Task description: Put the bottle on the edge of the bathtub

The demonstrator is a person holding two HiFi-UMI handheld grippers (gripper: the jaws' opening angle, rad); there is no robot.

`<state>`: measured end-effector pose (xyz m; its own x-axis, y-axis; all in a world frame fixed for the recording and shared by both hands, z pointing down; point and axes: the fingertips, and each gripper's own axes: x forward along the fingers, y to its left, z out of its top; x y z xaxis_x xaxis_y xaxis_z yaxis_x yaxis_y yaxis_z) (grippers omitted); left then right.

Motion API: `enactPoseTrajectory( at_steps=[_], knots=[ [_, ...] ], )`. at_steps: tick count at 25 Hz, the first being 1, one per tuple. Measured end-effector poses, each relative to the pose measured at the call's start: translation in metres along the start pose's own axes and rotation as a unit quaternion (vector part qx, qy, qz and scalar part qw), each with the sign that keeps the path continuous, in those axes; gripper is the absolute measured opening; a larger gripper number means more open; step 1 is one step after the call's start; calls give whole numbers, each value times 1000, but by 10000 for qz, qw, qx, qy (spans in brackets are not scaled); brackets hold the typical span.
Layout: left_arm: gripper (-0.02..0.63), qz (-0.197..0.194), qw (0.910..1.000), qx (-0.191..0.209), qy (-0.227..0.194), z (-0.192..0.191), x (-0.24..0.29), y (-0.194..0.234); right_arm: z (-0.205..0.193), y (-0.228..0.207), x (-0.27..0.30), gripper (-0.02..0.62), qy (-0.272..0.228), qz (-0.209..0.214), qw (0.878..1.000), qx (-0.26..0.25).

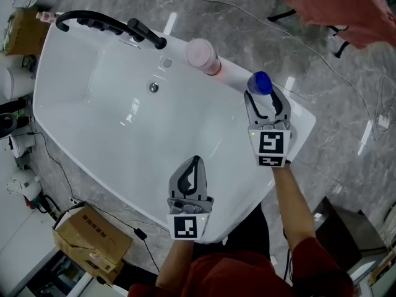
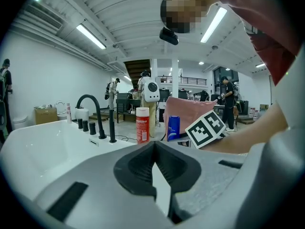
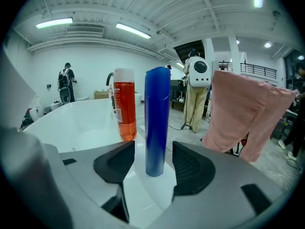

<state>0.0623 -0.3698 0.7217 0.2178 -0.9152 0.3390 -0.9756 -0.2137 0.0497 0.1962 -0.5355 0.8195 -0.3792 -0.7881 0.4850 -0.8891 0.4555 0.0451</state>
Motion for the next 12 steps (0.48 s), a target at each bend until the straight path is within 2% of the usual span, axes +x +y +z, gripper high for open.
enactPoseTrajectory(
  at_steps=[6,12],
  knots=[
    [5,-14,9995,-114,-282,13,-30,2,-26,23,-54,259,313,-35,9995,57],
    [5,164,9990,-205,-369,32,-97,20,-32,71,-141,259,607,-52,9978,255]
  ],
)
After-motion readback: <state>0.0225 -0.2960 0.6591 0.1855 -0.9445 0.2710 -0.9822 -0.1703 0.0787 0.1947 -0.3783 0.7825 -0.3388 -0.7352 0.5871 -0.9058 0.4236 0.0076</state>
